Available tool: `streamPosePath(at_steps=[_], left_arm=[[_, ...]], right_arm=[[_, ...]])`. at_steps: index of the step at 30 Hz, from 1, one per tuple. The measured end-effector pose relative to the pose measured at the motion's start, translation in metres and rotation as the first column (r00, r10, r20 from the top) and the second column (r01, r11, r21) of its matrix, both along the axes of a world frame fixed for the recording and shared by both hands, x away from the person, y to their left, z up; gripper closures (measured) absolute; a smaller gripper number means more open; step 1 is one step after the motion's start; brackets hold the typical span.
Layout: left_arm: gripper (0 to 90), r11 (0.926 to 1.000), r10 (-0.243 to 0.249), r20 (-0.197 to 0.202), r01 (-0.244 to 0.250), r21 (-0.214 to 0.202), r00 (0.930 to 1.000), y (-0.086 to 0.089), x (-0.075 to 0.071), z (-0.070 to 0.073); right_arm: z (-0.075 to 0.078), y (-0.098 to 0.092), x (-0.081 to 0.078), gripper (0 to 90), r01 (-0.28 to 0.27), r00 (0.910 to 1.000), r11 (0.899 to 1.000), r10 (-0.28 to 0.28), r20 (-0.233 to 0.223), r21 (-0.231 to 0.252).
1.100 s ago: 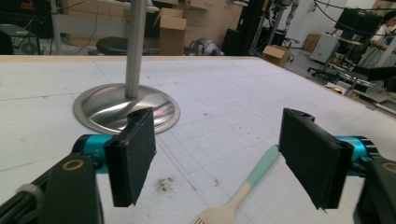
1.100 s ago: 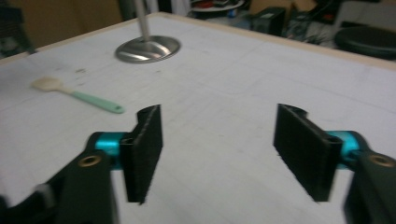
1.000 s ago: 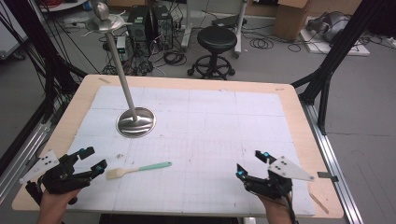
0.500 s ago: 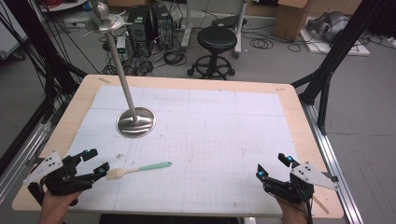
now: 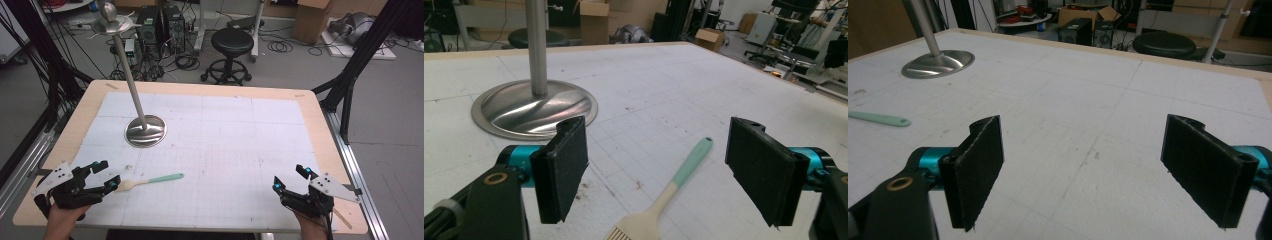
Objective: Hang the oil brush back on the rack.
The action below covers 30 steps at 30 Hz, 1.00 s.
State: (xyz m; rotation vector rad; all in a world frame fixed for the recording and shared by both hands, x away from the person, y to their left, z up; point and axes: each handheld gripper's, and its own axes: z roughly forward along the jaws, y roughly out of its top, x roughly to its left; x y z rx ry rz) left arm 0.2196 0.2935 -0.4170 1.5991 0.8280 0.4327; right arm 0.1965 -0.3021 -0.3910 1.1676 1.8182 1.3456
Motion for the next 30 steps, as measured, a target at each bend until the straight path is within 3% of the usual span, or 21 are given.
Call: streamPosePath(at_steps=[6,10,15,18,25,29,30], left_arm=[[26.0,1.0,-0.007,-0.002,0.007,-0.005,1.0,-0.005,0.007,0.002],[29.0,0.9973,-0.051,-0.015,0.052,0.051,0.9986,-0.015,0.016,0.003],[33.5,0.987,-0.106,-0.073,0.114,0.114,0.9917,-0.029,0.032,0.002],[36.6,0.9723,-0.15,-0.096,0.164,0.167,0.9841,-0.039,0.042,0.004],[41.5,0.942,-0.223,-0.158,0.254,0.219,0.9619,-0.06,0.06,0.001],[44.7,0.9138,-0.255,-0.213,0.307,0.266,0.9432,-0.067,0.063,-0.006],[44.8,0.9027,-0.263,-0.221,0.321,0.287,0.939,-0.068,0.063,-0.007]], right_arm=[[-0.001,0.003,0.001,16.2,-0.014,0.9999,1.0,0.014,-0.007,-0.005],[-0.001,0.003,0.001,16.1,-0.023,0.9996,1.0,0.023,-0.016,-0.003],[-0.001,-0.001,0.0,16.1,-0.019,0.9998,1.0,0.019,-0.008,0.013],[-0.002,-0.001,0.0,16.2,-0.018,0.9997,1.0,0.018,-0.017,0.021],[-0.001,0.001,0.001,16.2,-0.032,0.9994,0.999,0.032,-0.014,0.015],[-0.001,0.001,0.0,16.2,-0.035,0.9993,0.999,0.035,-0.014,0.013],[-0.001,0.0,0.0,16.2,-0.033,0.9993,0.999,0.033,-0.017,0.017]])
